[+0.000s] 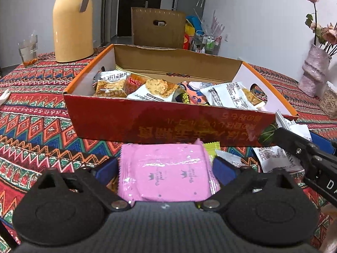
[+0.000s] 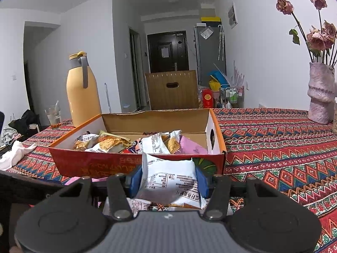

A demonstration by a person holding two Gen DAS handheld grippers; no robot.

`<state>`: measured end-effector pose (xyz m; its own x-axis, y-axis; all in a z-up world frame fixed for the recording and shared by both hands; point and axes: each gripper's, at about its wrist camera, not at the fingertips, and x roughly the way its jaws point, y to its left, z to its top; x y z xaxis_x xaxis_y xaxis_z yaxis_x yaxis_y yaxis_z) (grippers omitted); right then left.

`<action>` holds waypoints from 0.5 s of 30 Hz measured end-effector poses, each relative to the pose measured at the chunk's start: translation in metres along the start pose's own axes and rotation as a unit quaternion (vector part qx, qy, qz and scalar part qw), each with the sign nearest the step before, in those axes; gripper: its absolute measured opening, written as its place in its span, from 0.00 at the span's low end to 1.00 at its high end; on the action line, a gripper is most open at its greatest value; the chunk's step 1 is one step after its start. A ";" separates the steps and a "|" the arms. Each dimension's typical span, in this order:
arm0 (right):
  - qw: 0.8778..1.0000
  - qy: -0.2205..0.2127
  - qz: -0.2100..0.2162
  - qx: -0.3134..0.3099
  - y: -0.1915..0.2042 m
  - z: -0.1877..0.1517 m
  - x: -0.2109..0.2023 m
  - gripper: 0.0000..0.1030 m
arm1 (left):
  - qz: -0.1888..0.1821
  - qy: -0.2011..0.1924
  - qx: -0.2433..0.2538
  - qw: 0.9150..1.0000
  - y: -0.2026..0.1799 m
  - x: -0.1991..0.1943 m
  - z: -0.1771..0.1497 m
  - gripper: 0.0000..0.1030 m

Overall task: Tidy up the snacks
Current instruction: 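Grasp the pink snack packet with the left gripper while the right tool holds the white packet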

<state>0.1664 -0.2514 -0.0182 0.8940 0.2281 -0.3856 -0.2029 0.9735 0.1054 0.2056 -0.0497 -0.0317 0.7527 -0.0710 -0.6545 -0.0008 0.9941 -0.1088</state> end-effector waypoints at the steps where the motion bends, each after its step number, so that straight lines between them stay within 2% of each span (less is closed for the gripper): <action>1: 1.000 0.000 0.000 -0.001 0.000 0.000 0.000 0.51 | -0.001 -0.001 -0.001 1.000 0.000 0.000 0.000 0.90; 6: 1.000 0.003 0.000 -0.003 0.001 -0.001 0.001 0.51 | -0.011 -0.010 0.005 1.000 0.001 -0.003 -0.002 0.84; 10: 1.000 0.003 0.000 -0.003 0.001 -0.001 0.001 0.51 | -0.013 -0.014 0.009 1.000 0.000 -0.005 -0.003 0.74; 15: 1.000 0.004 0.000 -0.003 0.001 -0.001 0.001 0.51 | -0.016 -0.022 0.020 0.999 -0.003 -0.010 -0.005 0.68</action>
<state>0.1665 -0.2499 -0.0197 0.8913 0.2280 -0.3920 -0.2054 0.9736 0.0993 0.1945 -0.0527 -0.0287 0.7796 -0.1000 -0.6182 0.0490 0.9939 -0.0990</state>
